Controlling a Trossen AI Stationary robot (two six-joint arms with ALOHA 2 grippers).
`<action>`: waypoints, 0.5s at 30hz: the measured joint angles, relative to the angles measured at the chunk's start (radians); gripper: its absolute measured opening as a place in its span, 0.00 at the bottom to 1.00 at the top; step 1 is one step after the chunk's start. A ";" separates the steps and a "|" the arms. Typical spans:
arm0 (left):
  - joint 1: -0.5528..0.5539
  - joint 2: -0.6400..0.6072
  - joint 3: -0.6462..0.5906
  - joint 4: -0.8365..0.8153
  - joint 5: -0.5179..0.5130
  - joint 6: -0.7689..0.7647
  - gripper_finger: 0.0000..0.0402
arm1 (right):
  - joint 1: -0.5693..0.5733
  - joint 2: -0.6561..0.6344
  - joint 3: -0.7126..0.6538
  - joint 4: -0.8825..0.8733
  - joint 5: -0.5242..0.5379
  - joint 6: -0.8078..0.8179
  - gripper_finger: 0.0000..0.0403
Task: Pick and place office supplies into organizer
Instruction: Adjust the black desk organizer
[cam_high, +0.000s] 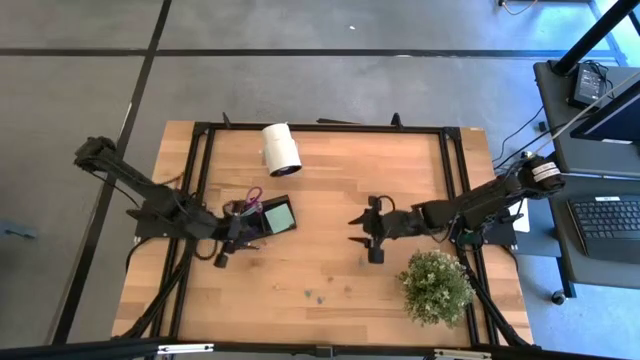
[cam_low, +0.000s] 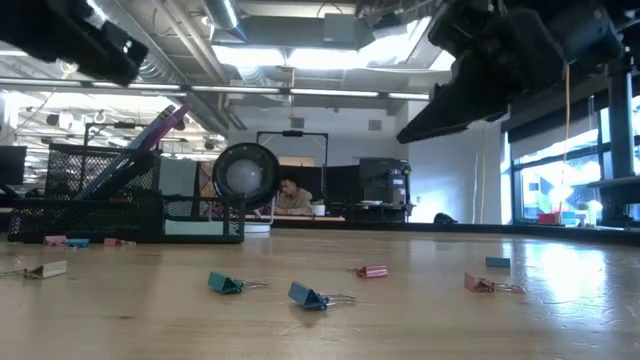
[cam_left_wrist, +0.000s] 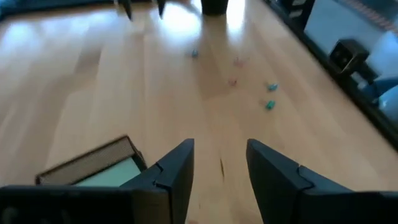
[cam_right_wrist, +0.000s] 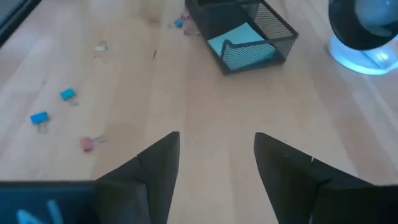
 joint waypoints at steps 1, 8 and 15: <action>0.000 0.035 0.007 -0.001 -0.007 -0.002 0.36 | -0.015 -0.006 -0.006 0.003 -0.017 -0.028 0.52; 0.001 0.284 0.108 -0.039 0.034 -0.100 0.34 | -0.101 -0.018 -0.012 0.003 -0.106 -0.070 0.52; 0.005 0.492 0.266 -0.355 0.150 -0.266 0.28 | -0.110 -0.018 -0.012 -0.006 -0.131 -0.096 0.52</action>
